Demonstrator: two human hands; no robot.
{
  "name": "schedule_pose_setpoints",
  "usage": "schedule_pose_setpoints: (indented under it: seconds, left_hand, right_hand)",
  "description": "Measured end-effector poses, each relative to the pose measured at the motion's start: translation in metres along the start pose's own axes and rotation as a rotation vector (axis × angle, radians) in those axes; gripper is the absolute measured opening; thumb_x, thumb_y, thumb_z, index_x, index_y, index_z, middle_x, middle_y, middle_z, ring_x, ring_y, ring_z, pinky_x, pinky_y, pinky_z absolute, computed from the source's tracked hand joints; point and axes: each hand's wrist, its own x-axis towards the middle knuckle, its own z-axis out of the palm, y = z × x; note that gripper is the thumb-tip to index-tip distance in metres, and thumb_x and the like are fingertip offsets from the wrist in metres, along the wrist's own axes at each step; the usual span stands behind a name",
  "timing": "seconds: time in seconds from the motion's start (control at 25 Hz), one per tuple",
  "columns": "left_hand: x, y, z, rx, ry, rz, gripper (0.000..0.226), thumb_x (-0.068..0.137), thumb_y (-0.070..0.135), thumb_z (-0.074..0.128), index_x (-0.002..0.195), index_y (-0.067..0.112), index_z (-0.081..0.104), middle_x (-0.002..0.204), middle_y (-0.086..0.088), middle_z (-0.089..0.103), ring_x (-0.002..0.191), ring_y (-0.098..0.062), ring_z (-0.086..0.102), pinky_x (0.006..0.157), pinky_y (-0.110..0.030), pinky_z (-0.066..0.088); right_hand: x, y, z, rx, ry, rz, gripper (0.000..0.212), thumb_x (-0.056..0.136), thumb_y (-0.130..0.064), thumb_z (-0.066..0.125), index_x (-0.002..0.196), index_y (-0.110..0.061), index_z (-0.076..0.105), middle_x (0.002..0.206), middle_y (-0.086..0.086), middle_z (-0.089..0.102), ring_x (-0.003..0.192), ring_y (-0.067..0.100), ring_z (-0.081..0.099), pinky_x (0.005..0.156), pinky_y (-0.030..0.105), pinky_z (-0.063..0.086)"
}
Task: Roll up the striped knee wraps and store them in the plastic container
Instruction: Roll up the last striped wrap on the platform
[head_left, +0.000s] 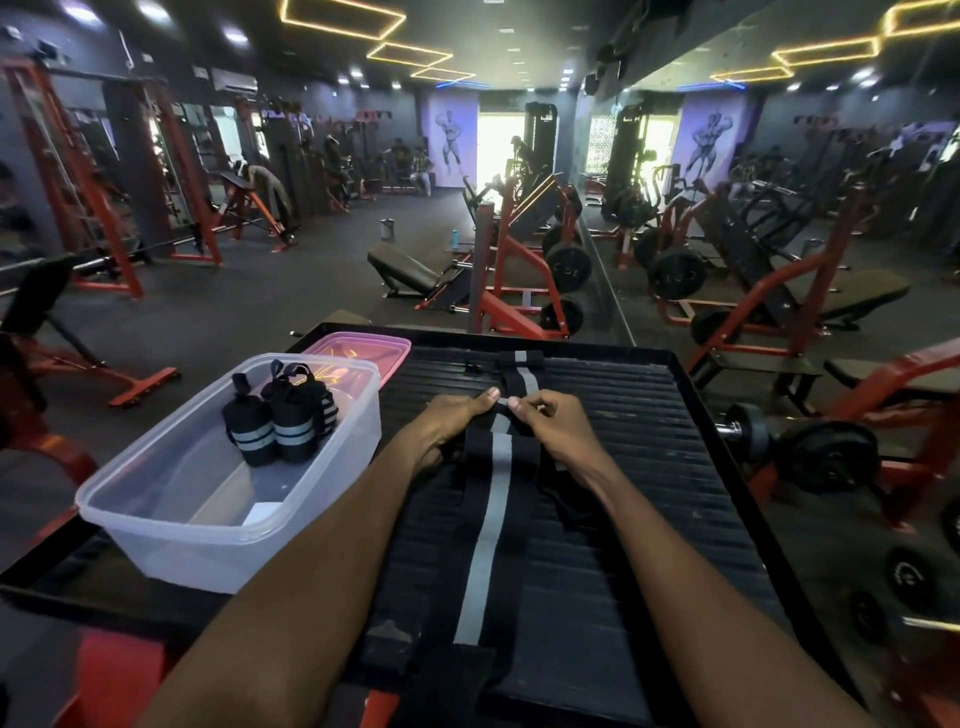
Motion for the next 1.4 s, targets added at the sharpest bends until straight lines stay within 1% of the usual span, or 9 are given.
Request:
schedule_pose_setpoints:
  seconds: [0.12,0.24,0.36,0.44,0.56,0.68,0.88,1.08,1.4]
  left_hand:
    - [0.004,-0.008,0.005,-0.119,-0.028,0.007,0.026,0.083,0.033,0.078,0.089,0.008,0.073,0.093,-0.012,0.077,0.09,-0.026,0.073,0.091,-0.04,0.056]
    - [0.01,-0.011,0.01,-0.158,-0.056,0.051,0.024,0.084,0.021,0.078,0.099,0.003,0.075,0.101,-0.018,0.075,0.099,-0.03,0.07,0.097,-0.043,0.055]
    - [0.015,-0.016,0.014,-0.149,-0.052,0.063,0.036,0.086,0.025,0.076,0.104,-0.005,0.071,0.098,-0.019,0.076,0.088,-0.027,0.072,0.083,-0.036,0.059]
    - [0.019,-0.019,0.013,-0.088,-0.033,0.112,0.039,0.084,0.03,0.078,0.1,-0.004,0.073,0.092,-0.015,0.077,0.081,-0.021,0.071,0.072,-0.029,0.056]
    - [0.019,-0.019,0.01,-0.016,-0.026,0.184,0.037,0.083,0.036,0.078,0.094,0.001,0.076,0.092,-0.012,0.077,0.082,-0.018,0.071,0.076,-0.03,0.056]
    - [0.019,-0.018,0.01,-0.03,-0.027,0.214,0.027,0.084,0.031,0.077,0.094,0.006,0.077,0.096,-0.007,0.078,0.091,-0.016,0.071,0.083,-0.027,0.056]
    - [0.019,-0.013,0.013,-0.044,0.009,0.314,0.006,0.082,0.009,0.078,0.087,0.013,0.076,0.087,0.002,0.077,0.082,-0.002,0.07,0.074,-0.013,0.051]
    - [0.015,-0.01,0.013,-0.049,0.018,0.362,0.014,0.08,-0.002,0.076,0.087,0.009,0.074,0.083,0.003,0.076,0.078,-0.001,0.071,0.072,-0.012,0.052]
    - [0.011,-0.005,0.016,-0.039,-0.065,0.296,0.011,0.086,0.015,0.075,0.097,0.014,0.078,0.099,-0.004,0.078,0.101,-0.016,0.07,0.09,-0.023,0.053]
  right_hand:
    - [0.002,0.006,-0.001,-0.059,-0.007,-0.008,0.03,0.093,-0.031,0.069,0.077,-0.006,0.072,0.072,-0.001,0.068,0.067,0.014,0.061,0.065,0.029,0.047]
    - [0.007,0.01,-0.004,-0.154,0.005,0.007,0.05,0.096,-0.036,0.063,0.056,-0.012,0.049,0.052,-0.002,0.042,0.05,0.011,0.037,0.052,0.03,0.029]
    - [0.008,0.014,-0.006,-0.151,0.002,-0.056,0.042,0.094,-0.035,0.067,0.06,-0.013,0.058,0.059,-0.004,0.057,0.057,0.012,0.052,0.059,0.032,0.041]
    - [0.01,0.017,-0.004,-0.111,0.001,-0.074,0.02,0.09,-0.028,0.072,0.077,-0.012,0.073,0.079,-0.001,0.073,0.079,0.015,0.068,0.076,0.033,0.052]
    - [0.012,0.015,-0.001,-0.081,0.039,-0.07,0.014,0.088,-0.019,0.075,0.074,-0.017,0.073,0.083,0.001,0.075,0.088,0.02,0.071,0.086,0.039,0.054]
    - [0.011,0.012,-0.002,-0.057,0.083,-0.078,0.02,0.085,-0.013,0.076,0.069,-0.023,0.071,0.082,-0.001,0.076,0.087,0.017,0.071,0.086,0.036,0.055]
    - [0.004,0.002,-0.006,0.134,0.072,-0.103,0.014,0.08,-0.001,0.079,0.079,-0.014,0.075,0.088,0.005,0.076,0.088,0.015,0.072,0.084,0.024,0.056]
    - [0.001,0.001,-0.009,0.122,-0.017,-0.062,0.011,0.092,-0.015,0.071,0.093,-0.007,0.078,0.09,0.0,0.076,0.085,0.004,0.069,0.076,0.015,0.052]
    - [0.004,-0.001,-0.011,0.165,0.087,-0.108,0.007,0.088,-0.002,0.072,0.089,0.003,0.076,0.09,0.016,0.076,0.083,0.016,0.071,0.077,0.017,0.055]
